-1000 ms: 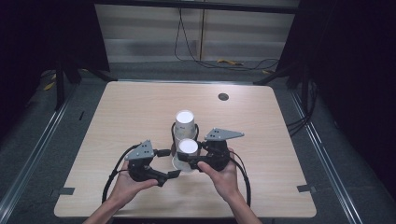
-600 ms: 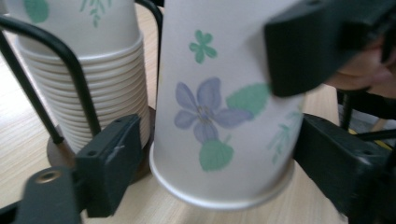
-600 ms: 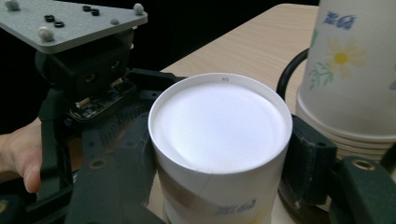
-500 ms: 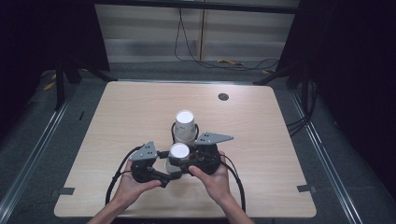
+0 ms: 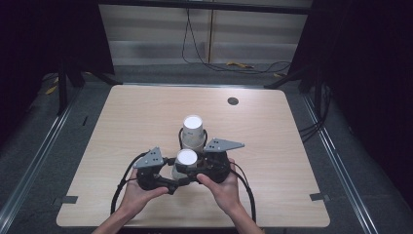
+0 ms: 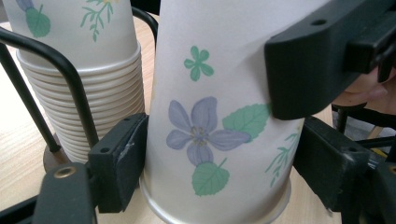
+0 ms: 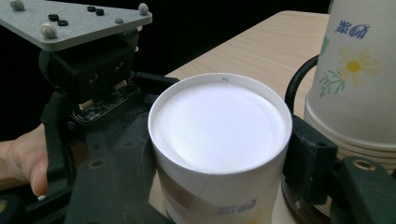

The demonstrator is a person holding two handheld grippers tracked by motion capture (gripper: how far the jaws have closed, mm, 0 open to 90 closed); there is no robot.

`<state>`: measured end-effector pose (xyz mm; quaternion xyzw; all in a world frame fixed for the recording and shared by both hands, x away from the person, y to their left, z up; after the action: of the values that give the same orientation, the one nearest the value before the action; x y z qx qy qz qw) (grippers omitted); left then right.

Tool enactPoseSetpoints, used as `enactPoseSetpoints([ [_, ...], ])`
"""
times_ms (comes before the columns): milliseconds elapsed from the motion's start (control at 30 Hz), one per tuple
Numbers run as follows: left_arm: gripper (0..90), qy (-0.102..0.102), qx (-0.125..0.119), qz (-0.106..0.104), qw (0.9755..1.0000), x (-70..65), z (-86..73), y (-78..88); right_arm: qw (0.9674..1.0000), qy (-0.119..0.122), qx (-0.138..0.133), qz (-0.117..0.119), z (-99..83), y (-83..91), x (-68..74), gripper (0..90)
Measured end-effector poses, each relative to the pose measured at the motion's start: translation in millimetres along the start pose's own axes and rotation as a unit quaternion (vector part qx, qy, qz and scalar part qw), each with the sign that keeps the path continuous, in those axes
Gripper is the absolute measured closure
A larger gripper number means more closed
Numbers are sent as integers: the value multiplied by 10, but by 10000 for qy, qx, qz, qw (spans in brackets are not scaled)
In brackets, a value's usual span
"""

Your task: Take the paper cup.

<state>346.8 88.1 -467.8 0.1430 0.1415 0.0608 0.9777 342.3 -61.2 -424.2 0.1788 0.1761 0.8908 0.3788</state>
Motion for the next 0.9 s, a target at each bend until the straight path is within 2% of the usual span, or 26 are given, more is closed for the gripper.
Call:
enactPoseSetpoints([
  [200,213,29,3,39,10000,4,16,-57,10000,-38,-15,-22,-4,0,-2,352],
  [267,219,-59,58,78,9999,-2,19,-57,10000,-21,-22,0,3,3,8,352],
  [567,264,-123,188,75,9997,4,-4,-28,10000,-16,70,56,-13,-21,12,324],
  [833,266,7,323,158,9994,49,-36,34,9998,-35,166,43,-20,-28,-10,249],
  [900,265,36,328,116,9994,54,-38,37,9999,-43,143,42,-12,-18,-20,242],
])
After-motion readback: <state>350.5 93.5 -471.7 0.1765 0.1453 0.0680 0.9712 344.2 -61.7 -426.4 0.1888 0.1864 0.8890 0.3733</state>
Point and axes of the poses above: each handheld gripper's, and its own axes: y roughly backward along the jaws, z roughly out of its top, x roughly to its left, the point moved 4 cm from there along -y, roughly forward along the jaws, and after that the axes turned 12 degrees about -z, right-handed, at the moved point
